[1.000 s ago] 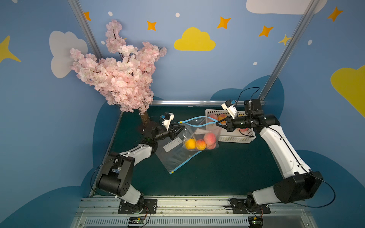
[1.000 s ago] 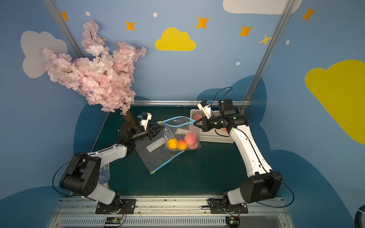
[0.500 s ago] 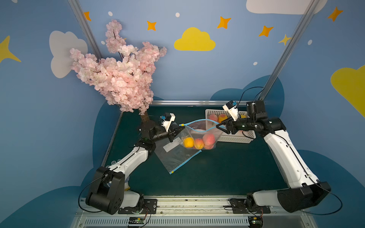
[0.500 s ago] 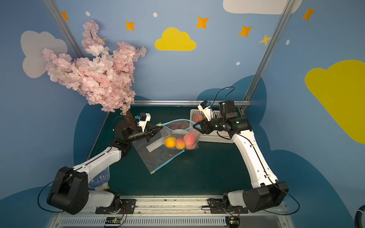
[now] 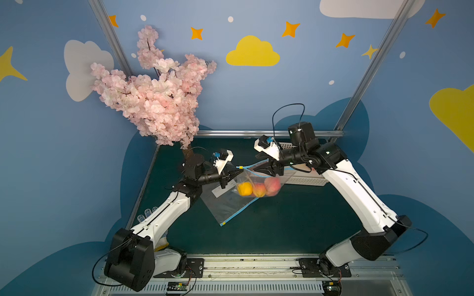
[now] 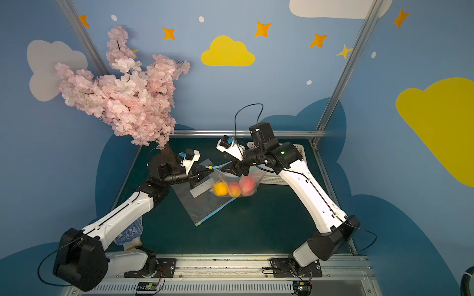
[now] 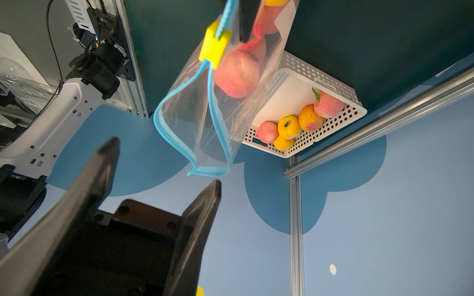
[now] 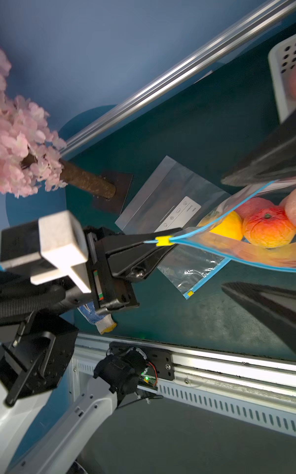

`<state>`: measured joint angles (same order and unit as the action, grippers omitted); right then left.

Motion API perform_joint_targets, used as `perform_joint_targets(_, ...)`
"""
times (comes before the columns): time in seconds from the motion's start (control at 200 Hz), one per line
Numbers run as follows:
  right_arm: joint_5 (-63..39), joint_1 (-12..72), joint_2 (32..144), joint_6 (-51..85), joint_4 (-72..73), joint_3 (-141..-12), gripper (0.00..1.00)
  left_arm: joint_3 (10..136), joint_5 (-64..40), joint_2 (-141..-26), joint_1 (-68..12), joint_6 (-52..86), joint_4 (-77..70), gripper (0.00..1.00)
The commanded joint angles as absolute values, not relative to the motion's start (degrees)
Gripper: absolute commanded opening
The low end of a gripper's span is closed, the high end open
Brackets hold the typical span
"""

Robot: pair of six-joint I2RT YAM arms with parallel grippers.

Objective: Place the peach in a zip-top bag and seal the zipper
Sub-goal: Zip the zipper on the zipper food storage bag.

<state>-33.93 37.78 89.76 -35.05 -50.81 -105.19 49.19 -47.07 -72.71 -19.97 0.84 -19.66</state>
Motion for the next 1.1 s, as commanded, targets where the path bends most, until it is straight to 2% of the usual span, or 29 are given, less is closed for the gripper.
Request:
perform_joint_targets(0.0, -34.36, 40.11, 92.73, -41.34, -54.03, -109.00, 0.59, 50.56, -48.57, -71.80, -20.24, -0.05, -18.29, 0.03)
perform_joint_targets(0.15, -33.10, 41.39, 96.49, -42.34, -53.61, -111.78, 0.54, 50.45, -48.67, -71.57, -20.33, -0.18, -18.17, 0.03)
perform_joint_targets(0.365, -34.86, 42.28, 99.54, -45.33, -57.60, -113.99, 0.35, 50.45, -48.60, -71.43, -20.51, 0.00, -18.15, 0.03)
perform_joint_targets(0.596, -35.07, 42.80, 100.45, -44.34, -56.69, -113.99, 0.23, 50.45, -48.64, -71.38, -20.57, 0.09, -18.33, 0.03)
perform_joint_targets(0.731, -33.86, 42.87, 100.90, -43.97, -56.27, -114.09, 0.09, 50.10, -48.62, -71.10, -20.57, 0.21, -18.37, 0.03)
perform_joint_targets(0.891, -31.20, 42.80, 100.34, -44.68, -56.21, -113.04, 0.01, 49.51, -48.33, -70.35, -20.57, 0.03, -18.44, 0.03)
perform_joint_targets(1.056, -31.32, 42.79, 100.04, -44.81, -56.16, -113.07, 0.00, 48.02, -47.17, -69.09, -20.48, -0.61, -18.42, 0.27)
perform_joint_targets(1.096, -31.78, 42.80, 100.02, -44.82, -56.13, -113.03, 0.00, 47.81, -47.23, -68.92, -20.55, -0.58, -18.67, 0.30)
